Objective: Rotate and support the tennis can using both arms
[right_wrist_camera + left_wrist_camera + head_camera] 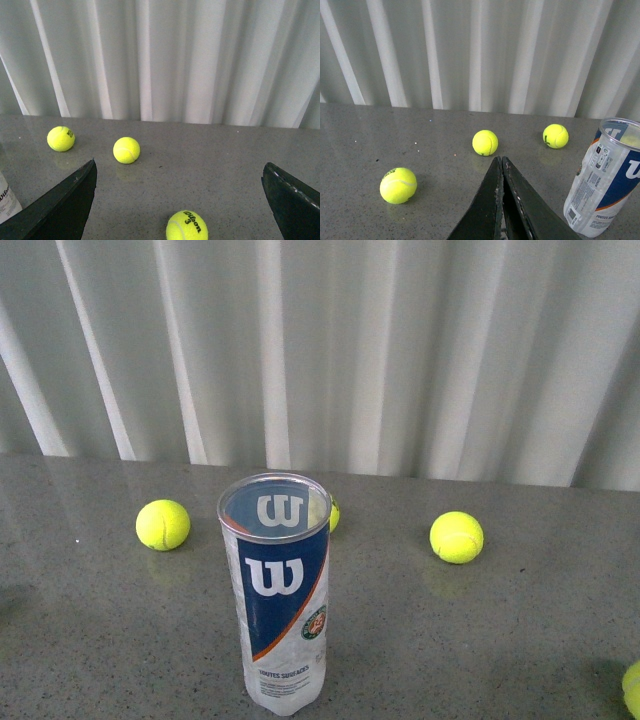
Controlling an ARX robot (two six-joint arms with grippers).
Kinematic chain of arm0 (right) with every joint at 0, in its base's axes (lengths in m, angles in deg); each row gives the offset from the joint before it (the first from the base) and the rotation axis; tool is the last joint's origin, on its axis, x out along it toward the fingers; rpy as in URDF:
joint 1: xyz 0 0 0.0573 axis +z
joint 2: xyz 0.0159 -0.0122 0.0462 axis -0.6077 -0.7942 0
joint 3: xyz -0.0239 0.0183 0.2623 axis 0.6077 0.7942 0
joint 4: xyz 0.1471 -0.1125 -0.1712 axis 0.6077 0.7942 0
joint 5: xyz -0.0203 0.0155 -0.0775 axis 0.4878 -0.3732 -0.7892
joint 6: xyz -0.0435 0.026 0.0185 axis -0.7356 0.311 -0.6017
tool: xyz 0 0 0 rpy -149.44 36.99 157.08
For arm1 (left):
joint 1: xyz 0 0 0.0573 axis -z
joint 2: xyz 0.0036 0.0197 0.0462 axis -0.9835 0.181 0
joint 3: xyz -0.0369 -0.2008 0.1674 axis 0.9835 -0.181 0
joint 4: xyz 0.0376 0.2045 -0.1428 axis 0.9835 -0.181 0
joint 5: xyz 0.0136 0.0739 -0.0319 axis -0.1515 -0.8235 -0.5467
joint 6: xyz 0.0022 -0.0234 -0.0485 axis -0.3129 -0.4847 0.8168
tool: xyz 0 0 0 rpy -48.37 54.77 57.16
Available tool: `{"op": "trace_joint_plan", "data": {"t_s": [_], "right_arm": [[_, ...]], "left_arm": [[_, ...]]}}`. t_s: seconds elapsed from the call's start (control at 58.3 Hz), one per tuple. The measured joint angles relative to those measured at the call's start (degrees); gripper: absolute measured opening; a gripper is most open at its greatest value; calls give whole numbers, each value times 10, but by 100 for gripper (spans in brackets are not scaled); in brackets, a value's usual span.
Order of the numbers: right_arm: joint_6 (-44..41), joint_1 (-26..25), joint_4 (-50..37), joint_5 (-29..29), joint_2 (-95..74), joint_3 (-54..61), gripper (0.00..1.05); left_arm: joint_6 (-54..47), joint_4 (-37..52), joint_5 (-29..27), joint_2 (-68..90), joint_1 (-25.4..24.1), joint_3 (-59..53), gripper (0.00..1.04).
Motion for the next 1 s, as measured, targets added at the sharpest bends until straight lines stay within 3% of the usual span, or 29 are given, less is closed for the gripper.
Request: {"op": "trace_joint_plan", "data": {"t_s": [0.154,0.652,0.996], "right_arm": [[0,0,0,0,0,0,97],[0,0,0,0,0,0,97],[0,0,0,0,0,0,97]], "left_arm": [[1,0,0,0,0,0,5],[0,0,0,0,0,0,99],[0,0,0,0,0,0,98]]}}
